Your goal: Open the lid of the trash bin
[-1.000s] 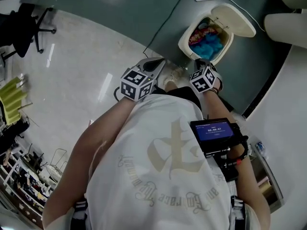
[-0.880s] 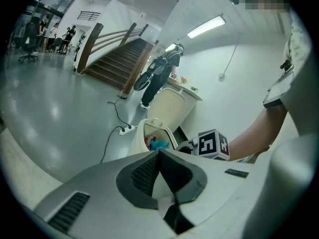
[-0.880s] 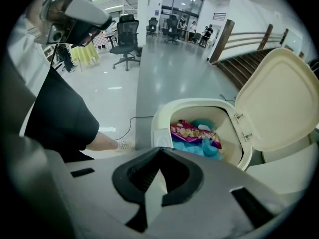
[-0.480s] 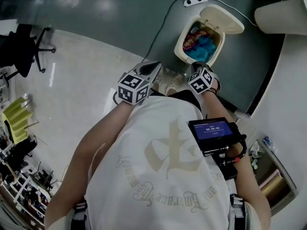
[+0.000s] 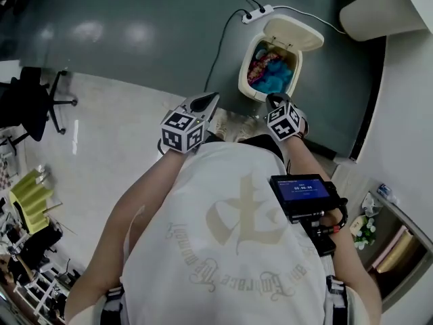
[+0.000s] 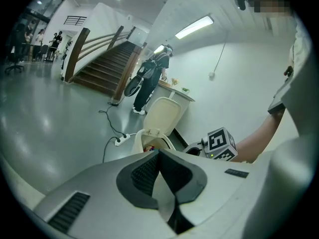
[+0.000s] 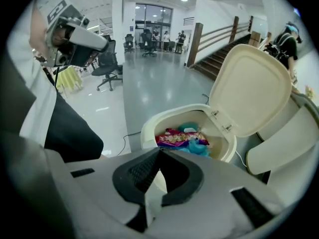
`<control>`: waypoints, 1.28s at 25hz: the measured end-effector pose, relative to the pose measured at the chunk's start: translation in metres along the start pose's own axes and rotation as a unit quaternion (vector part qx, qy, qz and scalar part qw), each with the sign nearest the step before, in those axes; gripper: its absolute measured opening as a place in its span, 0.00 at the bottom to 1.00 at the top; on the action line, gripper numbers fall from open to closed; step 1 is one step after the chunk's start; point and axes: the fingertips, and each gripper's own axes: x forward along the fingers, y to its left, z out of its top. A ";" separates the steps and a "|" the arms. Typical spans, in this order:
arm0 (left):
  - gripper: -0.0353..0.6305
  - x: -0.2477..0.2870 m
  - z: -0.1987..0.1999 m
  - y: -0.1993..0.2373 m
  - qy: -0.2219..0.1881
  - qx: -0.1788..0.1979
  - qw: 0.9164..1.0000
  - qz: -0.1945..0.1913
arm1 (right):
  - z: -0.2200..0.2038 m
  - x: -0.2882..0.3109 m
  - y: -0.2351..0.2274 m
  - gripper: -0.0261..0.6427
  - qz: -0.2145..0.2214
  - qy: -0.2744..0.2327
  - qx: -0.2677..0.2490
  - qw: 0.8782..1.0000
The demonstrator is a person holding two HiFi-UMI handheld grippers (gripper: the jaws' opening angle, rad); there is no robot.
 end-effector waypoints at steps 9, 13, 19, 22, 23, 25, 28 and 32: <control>0.07 0.018 0.027 -0.014 0.003 0.038 0.998 -0.044 | 0.031 -0.050 -0.030 0.04 -0.032 -0.093 0.104 0.990; 0.07 0.026 0.030 -0.021 0.011 0.049 0.997 -0.059 | 0.040 -0.081 -0.042 0.04 -0.040 -0.147 0.151 0.977; 0.07 0.042 0.050 -0.035 0.011 0.075 0.993 -0.096 | 0.055 -0.136 -0.064 0.04 -0.065 -0.249 0.212 0.943; 0.07 0.044 0.064 -0.042 0.002 0.083 0.990 -0.111 | 0.057 -0.160 -0.069 0.04 -0.076 -0.291 0.243 0.922; 0.07 0.045 0.068 -0.044 -0.002 0.085 0.990 -0.115 | 0.057 -0.166 -0.069 0.04 -0.081 -0.302 0.251 0.916; 0.07 0.044 0.076 -0.048 -0.007 0.088 0.988 -0.123 | 0.055 -0.178 -0.069 0.04 -0.089 -0.317 0.265 0.906; 0.07 0.045 0.085 -0.052 -0.012 0.096 0.986 -0.134 | 0.050 -0.189 -0.068 0.04 -0.101 -0.332 0.285 0.893; 0.07 0.046 0.091 -0.058 -0.012 0.105 0.984 -0.146 | 0.039 -0.197 -0.065 0.04 -0.117 -0.332 0.302 0.886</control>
